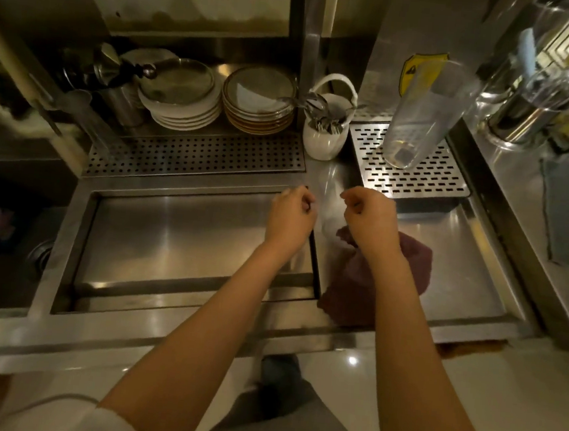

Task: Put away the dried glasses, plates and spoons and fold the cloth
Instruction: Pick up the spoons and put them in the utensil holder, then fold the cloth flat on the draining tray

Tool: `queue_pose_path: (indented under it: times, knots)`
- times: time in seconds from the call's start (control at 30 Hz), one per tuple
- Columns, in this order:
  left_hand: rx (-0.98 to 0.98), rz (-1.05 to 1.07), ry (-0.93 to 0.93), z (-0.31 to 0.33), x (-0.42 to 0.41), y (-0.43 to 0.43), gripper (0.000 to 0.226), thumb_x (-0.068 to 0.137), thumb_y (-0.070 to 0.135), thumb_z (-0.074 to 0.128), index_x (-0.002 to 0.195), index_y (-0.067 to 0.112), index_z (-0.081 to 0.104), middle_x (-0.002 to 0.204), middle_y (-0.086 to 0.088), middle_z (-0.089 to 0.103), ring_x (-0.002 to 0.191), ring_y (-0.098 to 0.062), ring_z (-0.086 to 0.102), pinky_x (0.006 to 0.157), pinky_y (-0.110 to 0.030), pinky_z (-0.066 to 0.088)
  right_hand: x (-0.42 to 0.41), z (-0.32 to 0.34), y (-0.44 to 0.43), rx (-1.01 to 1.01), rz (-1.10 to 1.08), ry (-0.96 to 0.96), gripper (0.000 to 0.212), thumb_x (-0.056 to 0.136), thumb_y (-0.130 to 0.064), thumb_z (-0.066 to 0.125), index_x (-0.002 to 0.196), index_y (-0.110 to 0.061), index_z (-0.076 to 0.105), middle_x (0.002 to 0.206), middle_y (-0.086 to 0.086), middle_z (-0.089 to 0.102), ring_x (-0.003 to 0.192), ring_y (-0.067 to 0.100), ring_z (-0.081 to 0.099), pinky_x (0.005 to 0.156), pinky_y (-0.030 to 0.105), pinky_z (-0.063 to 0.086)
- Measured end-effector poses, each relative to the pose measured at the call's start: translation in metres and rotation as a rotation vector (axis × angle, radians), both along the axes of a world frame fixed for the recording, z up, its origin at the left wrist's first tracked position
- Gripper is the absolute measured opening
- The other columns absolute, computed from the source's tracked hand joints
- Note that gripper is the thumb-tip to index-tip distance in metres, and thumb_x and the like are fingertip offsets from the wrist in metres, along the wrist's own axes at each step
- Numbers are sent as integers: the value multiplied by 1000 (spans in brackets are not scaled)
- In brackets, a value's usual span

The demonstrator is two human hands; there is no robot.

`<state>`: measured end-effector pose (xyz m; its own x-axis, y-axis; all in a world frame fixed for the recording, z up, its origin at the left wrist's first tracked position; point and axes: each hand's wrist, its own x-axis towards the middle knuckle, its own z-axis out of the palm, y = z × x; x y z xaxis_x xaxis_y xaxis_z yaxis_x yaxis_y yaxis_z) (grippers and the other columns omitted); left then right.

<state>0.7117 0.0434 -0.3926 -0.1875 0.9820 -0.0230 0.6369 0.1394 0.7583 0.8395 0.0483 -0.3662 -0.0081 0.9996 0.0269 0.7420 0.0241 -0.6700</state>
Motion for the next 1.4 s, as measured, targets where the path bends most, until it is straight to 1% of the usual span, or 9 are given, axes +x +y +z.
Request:
queue_pose_path:
  times: [0.13,0.27,0.37,0.47,0.7,0.9,1.13,1.3,1.4]
  knots:
    - [-82,-54,-28,-17,9,-27,15,83,7,58,89,20,59,73,14,49,83,-13,54,70,-22,39,13,-10,-33,-49,5,-12,24,86,-2,55,107,-8,64,105,9,67,99,21,61,93,33,49]
    - [-137,-81,-68,-24,19,-53,16,82,8,58,83,25,56,68,14,51,67,-4,50,64,-21,38,25,-15,-60,12,5,-121,22,83,-9,61,104,-12,67,106,7,67,102,21,58,96,35,44]
    - [-182,-113,-86,-25,26,-67,9,82,15,63,90,18,64,74,8,57,69,-7,53,67,-23,42,34,-16,-68,-19,8,-226,30,82,-18,65,112,-15,64,115,9,61,113,25,50,101,39,39]
    - [-228,-142,-102,-26,33,-77,18,83,23,65,99,13,67,82,0,64,73,-12,58,70,-25,46,40,-18,-72,-34,17,-267,31,82,-15,64,113,-15,64,123,10,56,121,26,43,105,35,34]
    - [-294,-121,-29,-26,52,-85,19,77,20,72,94,14,68,78,-1,64,78,-18,61,68,-25,45,56,-22,-69,-58,69,-220,24,88,-7,54,105,-16,67,116,9,57,112,24,49,99,32,38]
    - [-266,-40,17,-25,70,-86,9,81,17,66,74,12,62,77,-9,63,79,-25,58,63,-26,35,68,-23,-62,-91,95,-181,19,88,-14,56,102,-12,70,113,10,62,109,25,54,100,38,42]
    - [-234,97,-88,-11,74,-80,7,81,10,63,84,5,66,89,-13,66,88,-26,60,69,-24,39,73,-18,-58,-61,81,-65,16,88,-14,58,99,-11,70,104,8,65,100,21,57,89,25,40]
    - [-108,233,-157,12,71,-74,6,83,10,60,88,12,63,84,-6,64,77,-15,55,66,-22,37,72,-3,-49,29,133,-26,16,88,-17,57,98,-10,67,99,9,63,98,22,55,86,27,39]
    - [10,300,-199,33,69,-70,8,84,7,59,91,10,63,82,0,58,77,-12,53,61,-13,34,67,14,-41,103,153,20,16,87,-18,58,96,-9,68,96,10,64,94,22,56,81,27,39]
